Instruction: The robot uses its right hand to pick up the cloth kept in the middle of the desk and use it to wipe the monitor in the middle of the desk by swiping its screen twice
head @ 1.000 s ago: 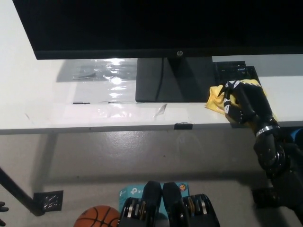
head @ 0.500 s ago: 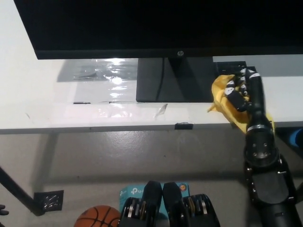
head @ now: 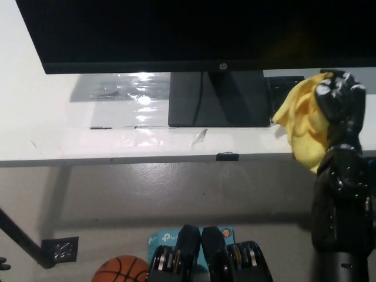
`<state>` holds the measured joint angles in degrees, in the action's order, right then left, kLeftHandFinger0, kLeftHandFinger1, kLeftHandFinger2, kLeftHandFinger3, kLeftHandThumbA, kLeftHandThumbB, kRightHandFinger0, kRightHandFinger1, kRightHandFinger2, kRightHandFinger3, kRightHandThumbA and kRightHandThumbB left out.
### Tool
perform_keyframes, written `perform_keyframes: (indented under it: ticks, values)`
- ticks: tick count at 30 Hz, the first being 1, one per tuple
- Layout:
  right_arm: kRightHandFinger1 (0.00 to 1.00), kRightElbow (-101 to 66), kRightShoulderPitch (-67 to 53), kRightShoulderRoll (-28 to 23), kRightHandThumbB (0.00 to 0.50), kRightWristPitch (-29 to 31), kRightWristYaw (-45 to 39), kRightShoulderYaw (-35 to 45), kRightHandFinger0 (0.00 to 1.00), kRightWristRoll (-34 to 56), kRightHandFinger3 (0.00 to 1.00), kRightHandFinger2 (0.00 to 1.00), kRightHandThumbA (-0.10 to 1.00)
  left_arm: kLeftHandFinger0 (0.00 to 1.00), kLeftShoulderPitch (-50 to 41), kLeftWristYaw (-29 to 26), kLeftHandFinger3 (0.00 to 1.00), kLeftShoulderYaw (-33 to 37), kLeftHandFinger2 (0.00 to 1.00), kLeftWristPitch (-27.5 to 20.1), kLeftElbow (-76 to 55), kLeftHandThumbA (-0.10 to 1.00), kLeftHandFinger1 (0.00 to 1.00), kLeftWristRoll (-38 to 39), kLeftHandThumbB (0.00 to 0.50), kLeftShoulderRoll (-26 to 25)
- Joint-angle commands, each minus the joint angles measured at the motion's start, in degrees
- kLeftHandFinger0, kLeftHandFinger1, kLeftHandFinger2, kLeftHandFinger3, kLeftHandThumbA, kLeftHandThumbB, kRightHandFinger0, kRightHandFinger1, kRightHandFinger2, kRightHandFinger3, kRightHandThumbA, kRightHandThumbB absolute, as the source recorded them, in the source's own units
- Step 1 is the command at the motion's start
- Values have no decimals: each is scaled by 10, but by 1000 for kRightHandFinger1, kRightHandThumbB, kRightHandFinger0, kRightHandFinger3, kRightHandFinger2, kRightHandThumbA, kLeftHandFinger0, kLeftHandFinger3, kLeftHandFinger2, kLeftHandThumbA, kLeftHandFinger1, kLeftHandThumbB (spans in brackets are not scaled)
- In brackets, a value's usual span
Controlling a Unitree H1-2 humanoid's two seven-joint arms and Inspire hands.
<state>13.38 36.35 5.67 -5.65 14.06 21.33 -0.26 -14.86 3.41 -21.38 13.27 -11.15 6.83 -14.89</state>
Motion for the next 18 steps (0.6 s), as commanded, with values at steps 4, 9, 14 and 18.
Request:
perform_keyframes:
  ticks: [4,9,14,18]
  values:
    - [0,-144,113,3,136,-68,9,27,0,137,236,256,-100,225,-27,-1,585,-4,443,-26,-22,149,289,-9,45,-14]
    - [0,-164,160,-25,140,-88,23,27,0,131,275,303,-100,230,-36,2,586,-2,430,-46,-18,155,287,-15,28,-19]
    - [0,-145,232,-67,133,-94,27,24,0,133,358,296,-100,204,-49,-2,523,3,374,-33,-35,239,252,-31,67,-22]
    - [0,-94,299,-86,213,-68,45,14,0,108,134,139,-100,187,-52,-4,525,4,368,-32,-44,216,240,-43,51,-27]
